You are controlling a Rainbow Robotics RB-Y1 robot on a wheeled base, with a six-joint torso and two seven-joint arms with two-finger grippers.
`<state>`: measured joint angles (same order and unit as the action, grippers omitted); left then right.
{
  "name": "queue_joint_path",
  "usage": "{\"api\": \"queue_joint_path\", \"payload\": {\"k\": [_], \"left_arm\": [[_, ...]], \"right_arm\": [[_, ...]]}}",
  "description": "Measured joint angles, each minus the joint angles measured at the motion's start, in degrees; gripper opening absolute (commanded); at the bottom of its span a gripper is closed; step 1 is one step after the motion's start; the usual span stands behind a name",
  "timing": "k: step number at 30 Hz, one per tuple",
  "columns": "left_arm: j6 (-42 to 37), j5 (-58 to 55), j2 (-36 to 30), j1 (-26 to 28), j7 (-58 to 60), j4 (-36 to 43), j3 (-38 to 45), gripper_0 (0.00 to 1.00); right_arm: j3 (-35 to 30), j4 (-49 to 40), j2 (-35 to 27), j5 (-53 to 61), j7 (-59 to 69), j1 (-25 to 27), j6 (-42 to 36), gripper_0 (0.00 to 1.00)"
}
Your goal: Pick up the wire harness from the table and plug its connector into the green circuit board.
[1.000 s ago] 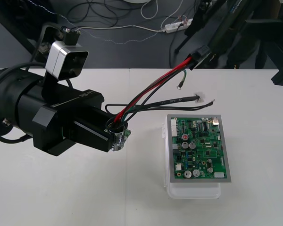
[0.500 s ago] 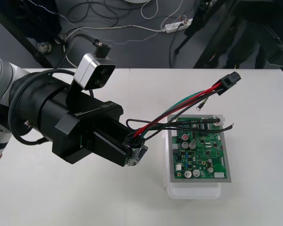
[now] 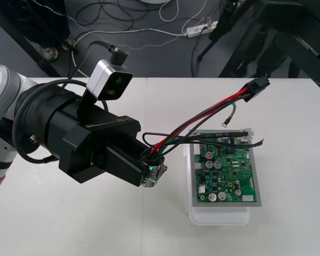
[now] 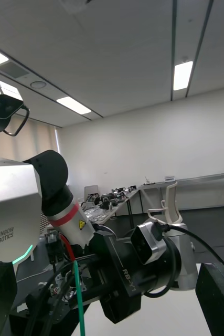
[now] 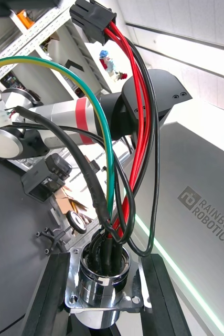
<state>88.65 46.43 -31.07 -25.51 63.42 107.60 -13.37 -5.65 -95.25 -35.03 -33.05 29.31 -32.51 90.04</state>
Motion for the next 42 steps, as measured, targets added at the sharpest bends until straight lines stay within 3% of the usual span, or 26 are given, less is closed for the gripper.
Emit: {"api": "queue_joint_path", "payload": {"k": [20,42], "left_arm": [[0.0,-0.44,0.02,0.0,0.0,-0.05,-0.06,0.0],[0.0,-2.3,0.03,0.01,0.0,-0.06,-0.61,0.0]], "right_arm": [[0.3,-7.88,9.73,-2.55,0.0,5.7,0.0,1.0],[2.82,-13.99,10.14,-2.76,0.0,7.75,0.0,1.0]]}}
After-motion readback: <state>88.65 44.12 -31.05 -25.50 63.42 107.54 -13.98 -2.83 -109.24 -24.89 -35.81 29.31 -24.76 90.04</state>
